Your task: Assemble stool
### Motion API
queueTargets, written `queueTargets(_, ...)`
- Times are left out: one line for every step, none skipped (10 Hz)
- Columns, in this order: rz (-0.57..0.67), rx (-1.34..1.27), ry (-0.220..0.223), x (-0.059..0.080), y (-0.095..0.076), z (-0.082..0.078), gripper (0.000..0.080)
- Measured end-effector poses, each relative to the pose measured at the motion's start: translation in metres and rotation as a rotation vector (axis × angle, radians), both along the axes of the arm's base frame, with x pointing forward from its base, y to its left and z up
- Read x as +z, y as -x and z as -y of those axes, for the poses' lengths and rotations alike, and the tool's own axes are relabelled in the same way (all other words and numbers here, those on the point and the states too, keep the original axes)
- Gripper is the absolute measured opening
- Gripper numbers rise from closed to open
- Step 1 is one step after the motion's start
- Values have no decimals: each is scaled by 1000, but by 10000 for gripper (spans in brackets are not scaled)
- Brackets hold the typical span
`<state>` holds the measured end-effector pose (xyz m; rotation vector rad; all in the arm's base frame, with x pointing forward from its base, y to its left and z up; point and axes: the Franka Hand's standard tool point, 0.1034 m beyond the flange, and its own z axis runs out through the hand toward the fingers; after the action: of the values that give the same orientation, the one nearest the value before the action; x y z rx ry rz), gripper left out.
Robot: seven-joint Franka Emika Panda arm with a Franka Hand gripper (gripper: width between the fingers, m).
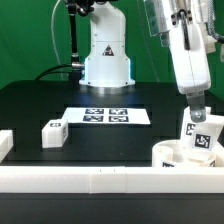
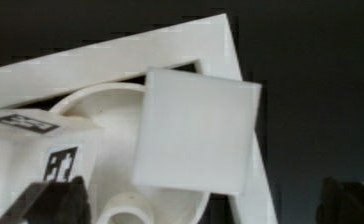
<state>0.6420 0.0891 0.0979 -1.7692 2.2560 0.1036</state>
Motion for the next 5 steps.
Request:
queueTargets(20,86,16,0,0,0,649)
queueTargets(42,185,33,0,0,0,649)
queueTargets(63,345,55,1,0,0,649)
queueTargets(81,473,72,4,-3,-2,649)
queueTargets(110,618,94,6,-5,-5,649)
